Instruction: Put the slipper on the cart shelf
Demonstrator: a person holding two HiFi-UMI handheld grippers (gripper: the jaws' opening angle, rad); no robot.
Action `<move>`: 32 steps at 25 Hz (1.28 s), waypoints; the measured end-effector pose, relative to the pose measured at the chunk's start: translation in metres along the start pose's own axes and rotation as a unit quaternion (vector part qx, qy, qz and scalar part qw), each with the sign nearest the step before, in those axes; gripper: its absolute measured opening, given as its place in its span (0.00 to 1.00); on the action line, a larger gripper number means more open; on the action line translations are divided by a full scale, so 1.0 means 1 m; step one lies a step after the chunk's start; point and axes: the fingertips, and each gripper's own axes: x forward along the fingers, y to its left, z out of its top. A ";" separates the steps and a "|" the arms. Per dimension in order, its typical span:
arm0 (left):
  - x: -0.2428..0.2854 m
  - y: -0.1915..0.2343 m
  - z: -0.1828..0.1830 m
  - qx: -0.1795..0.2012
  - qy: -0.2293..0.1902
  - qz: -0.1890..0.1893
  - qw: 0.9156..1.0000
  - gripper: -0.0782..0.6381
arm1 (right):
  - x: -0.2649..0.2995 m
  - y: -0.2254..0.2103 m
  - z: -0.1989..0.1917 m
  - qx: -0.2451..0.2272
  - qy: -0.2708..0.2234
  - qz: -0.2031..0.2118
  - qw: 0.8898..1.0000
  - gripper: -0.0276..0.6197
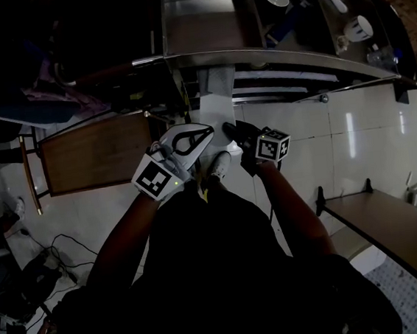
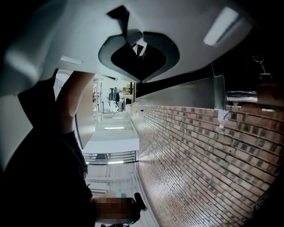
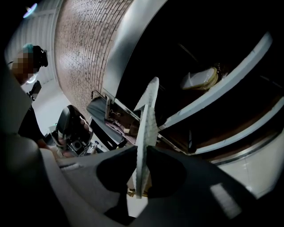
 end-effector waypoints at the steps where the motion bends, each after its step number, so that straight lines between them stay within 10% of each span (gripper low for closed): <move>1: 0.001 0.001 0.000 0.001 -0.001 0.001 1.000 0.11 | 0.003 -0.003 0.003 -0.003 0.002 -0.005 1.000 0.14; 32: 0.050 0.068 -0.022 -0.016 0.007 0.032 0.999 0.11 | 0.083 -0.083 0.142 -0.110 -0.095 -0.082 0.986 0.14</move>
